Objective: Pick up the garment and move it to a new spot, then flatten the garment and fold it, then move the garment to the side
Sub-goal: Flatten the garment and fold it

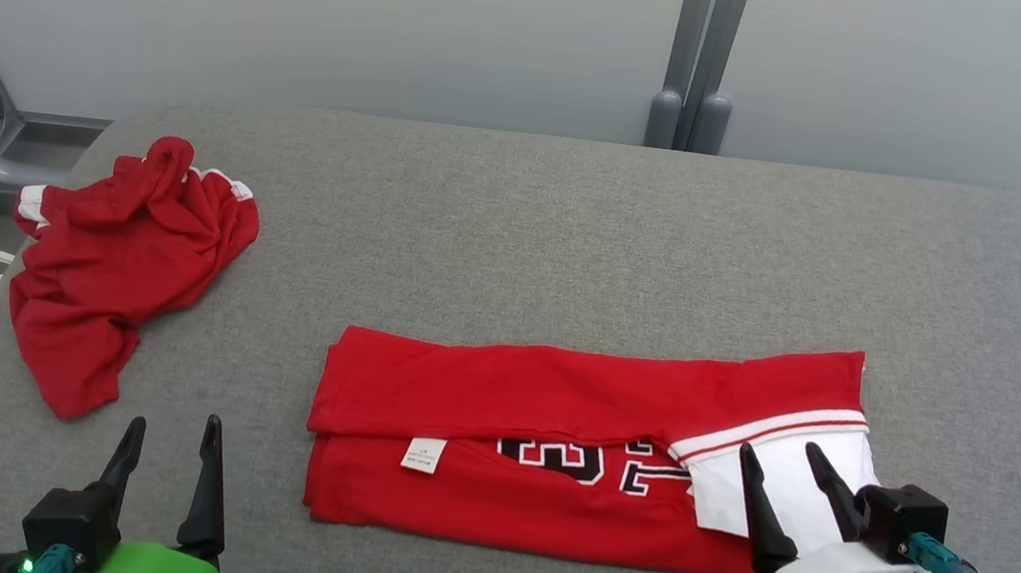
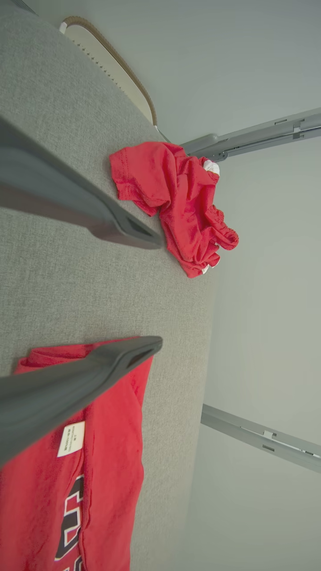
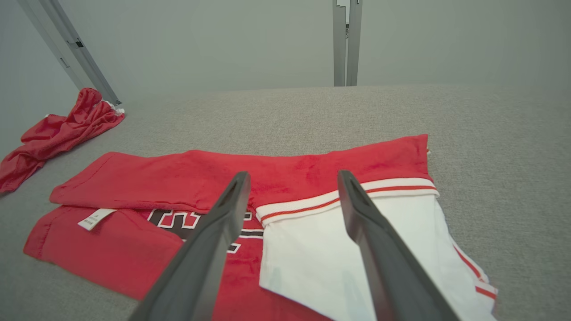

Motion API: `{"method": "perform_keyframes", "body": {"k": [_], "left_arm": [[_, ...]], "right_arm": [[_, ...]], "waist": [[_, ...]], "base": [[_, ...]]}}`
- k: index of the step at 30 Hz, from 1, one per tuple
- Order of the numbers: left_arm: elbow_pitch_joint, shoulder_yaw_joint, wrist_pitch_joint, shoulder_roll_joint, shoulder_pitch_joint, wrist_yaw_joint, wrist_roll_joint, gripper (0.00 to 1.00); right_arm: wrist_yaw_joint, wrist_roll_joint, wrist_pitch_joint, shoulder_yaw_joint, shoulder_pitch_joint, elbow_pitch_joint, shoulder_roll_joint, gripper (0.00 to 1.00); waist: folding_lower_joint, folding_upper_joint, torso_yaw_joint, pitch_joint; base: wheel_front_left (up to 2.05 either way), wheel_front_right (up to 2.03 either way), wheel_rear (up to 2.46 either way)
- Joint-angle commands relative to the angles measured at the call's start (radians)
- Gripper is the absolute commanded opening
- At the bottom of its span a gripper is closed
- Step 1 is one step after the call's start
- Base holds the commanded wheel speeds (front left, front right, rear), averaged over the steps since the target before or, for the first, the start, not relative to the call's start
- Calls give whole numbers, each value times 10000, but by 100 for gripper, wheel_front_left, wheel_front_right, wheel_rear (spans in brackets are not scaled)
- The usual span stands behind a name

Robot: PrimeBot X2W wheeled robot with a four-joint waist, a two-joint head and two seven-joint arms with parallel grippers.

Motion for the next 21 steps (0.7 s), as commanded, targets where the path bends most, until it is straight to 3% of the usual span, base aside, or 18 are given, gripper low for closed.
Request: {"method": "perform_keyframes", "body": {"k": [1,8,12,13,17,20,21], "left_arm": [[36,-5,-34,-38,68,-62,63,100],[77,-82,-34,-161,-28,-179,164,100],[15,-61,-34,-249,-106,-222,166,100],[3,-75,-34,-270,-193,-261,187,100],[-69,-45,-34,-299,-427,-330,227,100],[-88,-42,-34,-307,-639,-423,283,100],[-88,-42,-34,-307,-639,-423,283,100]], "right_arm": [[-12,15,46,-9,23,-36,-31,100],[-12,-59,514,-414,-220,-371,-250,100],[-12,53,2345,-901,-582,-746,-780,100],[-11,207,3466,-937,-799,-883,-1070,100],[-12,450,5714,-890,-1386,-1056,-1842,100],[-11,589,7069,-850,-1872,-896,-2286,100],[-11,589,7069,-850,-1872,-896,-2286,100]], "waist": [[0,0,-36,9],[0,0,-191,87],[0,0,-361,288],[0,0,-430,464],[0,0,-551,913],[0,0,-606,1266],[0,0,-606,1266]], "base": [[0,0,0],[0,0,0],[0,0,0],[0,0,0],[0,0,0],[0,0,0],[0,0,0]]}}
